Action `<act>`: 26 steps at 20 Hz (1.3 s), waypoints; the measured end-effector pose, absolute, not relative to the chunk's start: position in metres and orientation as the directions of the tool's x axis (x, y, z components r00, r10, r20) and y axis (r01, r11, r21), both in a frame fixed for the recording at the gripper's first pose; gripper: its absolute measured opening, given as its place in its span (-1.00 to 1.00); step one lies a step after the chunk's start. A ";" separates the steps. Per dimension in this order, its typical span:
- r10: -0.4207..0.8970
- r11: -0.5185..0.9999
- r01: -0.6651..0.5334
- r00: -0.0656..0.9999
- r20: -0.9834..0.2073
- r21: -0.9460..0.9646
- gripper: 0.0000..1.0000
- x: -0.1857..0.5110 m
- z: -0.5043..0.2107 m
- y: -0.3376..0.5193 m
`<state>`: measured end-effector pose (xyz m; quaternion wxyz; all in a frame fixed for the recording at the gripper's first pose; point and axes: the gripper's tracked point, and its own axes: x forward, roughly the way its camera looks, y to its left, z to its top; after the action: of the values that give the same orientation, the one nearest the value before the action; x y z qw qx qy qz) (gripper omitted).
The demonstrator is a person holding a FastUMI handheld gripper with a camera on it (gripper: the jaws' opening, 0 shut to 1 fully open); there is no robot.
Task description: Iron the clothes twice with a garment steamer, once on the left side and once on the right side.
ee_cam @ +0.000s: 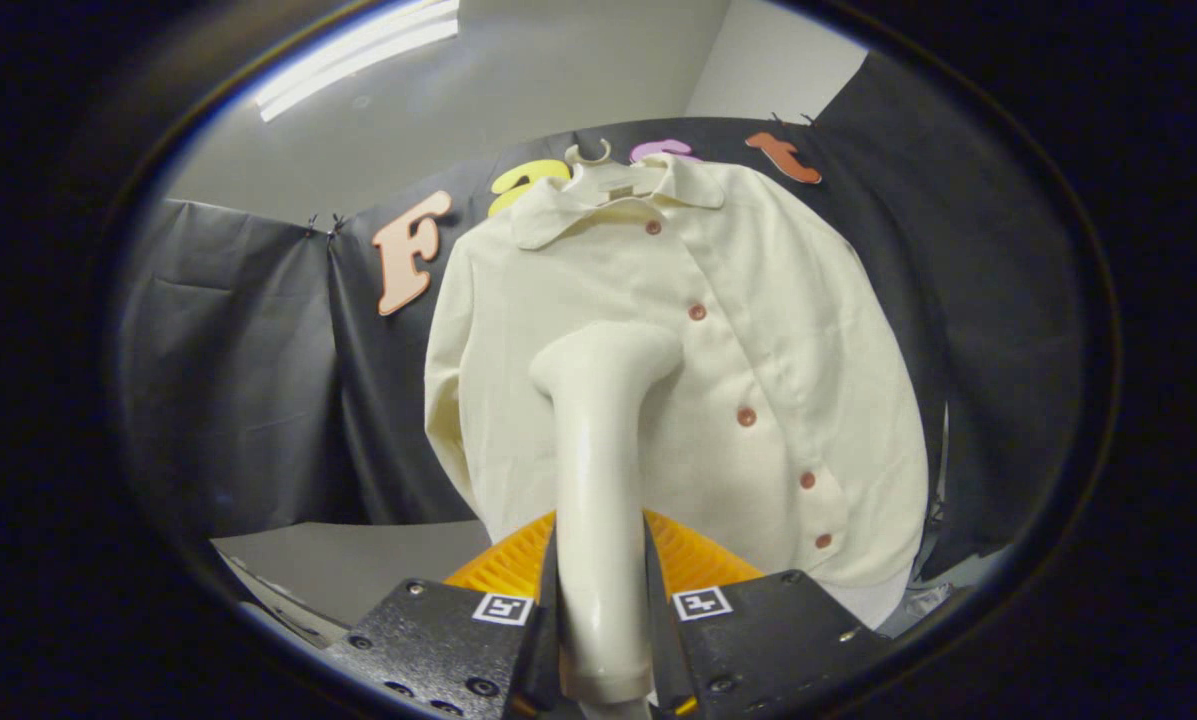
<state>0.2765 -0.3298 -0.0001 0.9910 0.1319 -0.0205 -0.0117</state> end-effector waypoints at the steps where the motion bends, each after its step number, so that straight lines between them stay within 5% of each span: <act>1: -0.028 0.963 0.020 0.999 0.023 0.268 -0.27 0.274 -0.012 -0.329; 16: -0.001 0.950 0.055 0.985 -0.173 0.307 -0.27 0.235 -0.169 -0.326; 26: -0.009 0.937 0.092 0.971 -0.241 0.337 -0.27 0.214 -0.211 -0.331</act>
<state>0.2139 -0.3311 -0.2107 0.9769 0.1757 0.1186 -0.0259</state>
